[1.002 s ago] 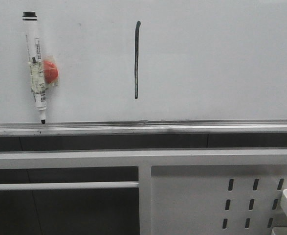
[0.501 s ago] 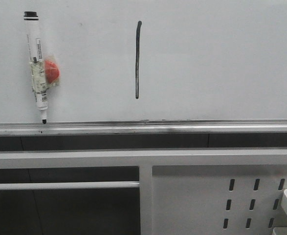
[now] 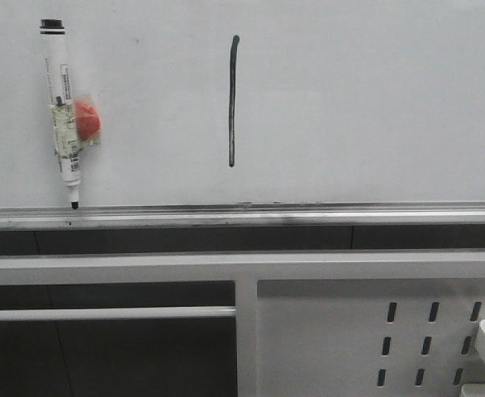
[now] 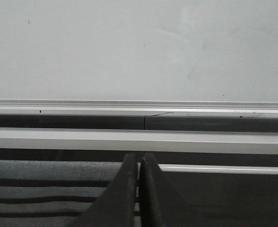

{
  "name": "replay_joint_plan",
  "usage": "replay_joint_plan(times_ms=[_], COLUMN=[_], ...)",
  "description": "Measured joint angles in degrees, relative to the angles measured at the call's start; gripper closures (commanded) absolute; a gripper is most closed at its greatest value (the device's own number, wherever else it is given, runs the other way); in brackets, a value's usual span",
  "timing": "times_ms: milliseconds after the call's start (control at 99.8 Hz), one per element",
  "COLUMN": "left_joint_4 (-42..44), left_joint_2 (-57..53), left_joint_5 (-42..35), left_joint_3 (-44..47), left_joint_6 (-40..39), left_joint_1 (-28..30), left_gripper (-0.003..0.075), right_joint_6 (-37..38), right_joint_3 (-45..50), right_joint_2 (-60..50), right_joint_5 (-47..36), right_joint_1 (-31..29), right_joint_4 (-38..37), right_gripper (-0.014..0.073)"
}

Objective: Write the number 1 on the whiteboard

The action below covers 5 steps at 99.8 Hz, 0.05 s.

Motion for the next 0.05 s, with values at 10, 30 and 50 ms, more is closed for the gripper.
replay_joint_plan(times_ms=[10,30,50], left_joint_4=[0.00,0.00,0.00], left_joint_2=[0.00,0.00,0.00], left_joint_5=[0.00,0.00,0.00], left_joint_3=[0.00,0.00,0.00], left_joint_6=[0.00,0.00,0.00], left_joint_1=[0.00,0.00,0.00], left_gripper=[0.0740,0.0740,0.0740], right_joint_6=[0.00,0.00,0.00], right_joint_3=[0.00,0.00,0.00], right_joint_2=[0.00,0.00,0.00], right_joint_5=[0.00,0.00,0.00], right_joint_1=[0.00,0.00,0.00], right_joint_4=[0.00,0.00,0.00], right_gripper=[0.0652,0.0652,0.0652])
